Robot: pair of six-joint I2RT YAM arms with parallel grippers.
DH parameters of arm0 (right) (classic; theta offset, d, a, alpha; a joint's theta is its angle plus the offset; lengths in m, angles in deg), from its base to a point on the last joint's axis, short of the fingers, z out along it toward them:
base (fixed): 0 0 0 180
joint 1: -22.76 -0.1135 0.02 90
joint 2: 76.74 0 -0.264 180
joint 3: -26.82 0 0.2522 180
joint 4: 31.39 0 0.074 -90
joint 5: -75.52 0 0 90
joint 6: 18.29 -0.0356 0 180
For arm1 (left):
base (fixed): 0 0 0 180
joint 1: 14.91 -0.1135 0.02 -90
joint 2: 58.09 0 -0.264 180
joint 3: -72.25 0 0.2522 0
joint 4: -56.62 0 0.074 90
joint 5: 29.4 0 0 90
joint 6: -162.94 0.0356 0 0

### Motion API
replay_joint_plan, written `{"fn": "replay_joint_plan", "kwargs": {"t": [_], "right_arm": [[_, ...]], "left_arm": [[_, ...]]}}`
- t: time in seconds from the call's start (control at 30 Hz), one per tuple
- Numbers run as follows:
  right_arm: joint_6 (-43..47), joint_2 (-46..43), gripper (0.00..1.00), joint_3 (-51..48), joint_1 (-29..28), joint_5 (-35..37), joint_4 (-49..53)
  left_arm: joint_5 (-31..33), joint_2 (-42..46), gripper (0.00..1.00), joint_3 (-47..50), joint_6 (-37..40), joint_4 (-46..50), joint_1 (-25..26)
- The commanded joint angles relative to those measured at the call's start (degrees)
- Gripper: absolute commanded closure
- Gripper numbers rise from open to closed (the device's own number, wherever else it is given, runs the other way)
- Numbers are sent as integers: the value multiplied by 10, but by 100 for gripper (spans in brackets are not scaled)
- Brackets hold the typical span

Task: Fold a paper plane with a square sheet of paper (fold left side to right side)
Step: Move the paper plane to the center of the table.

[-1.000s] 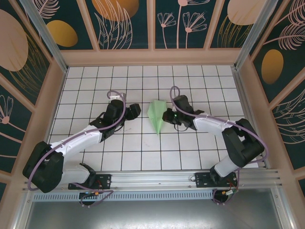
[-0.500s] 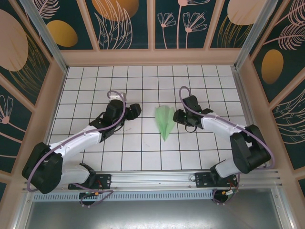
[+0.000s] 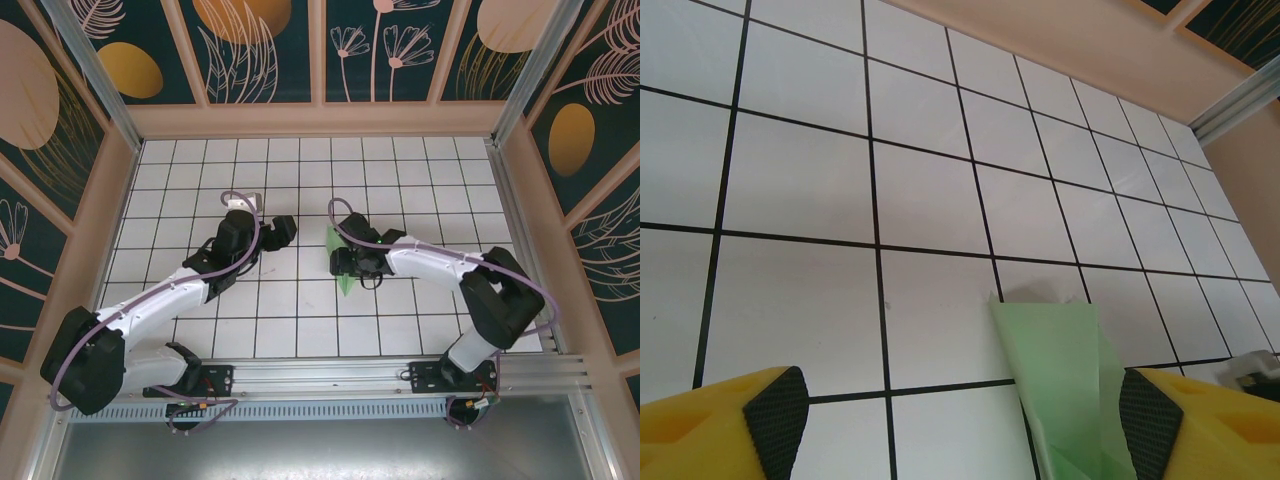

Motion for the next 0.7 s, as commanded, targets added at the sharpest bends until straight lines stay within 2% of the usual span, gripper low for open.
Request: {"fn": "replay_joint_plan", "kwargs": {"t": [0.0,0.13,0.33,0.5,0.67], "right_arm": [[-2,17,38,22,-8,17,15],[3,36,41,29,-10,19,10],[7,65,57,39,-11,41,13],[8,84,66,41,-11,47,11],[17,82,90,51,-6,48,13]], "left_arm": [[9,12,16,6,12,-11,-1],[7,11,17,7,12,-10,-1],[9,11,17,6,12,-8,-2],[10,11,17,6,13,-6,-2],[14,20,16,6,17,-1,-1]]}}
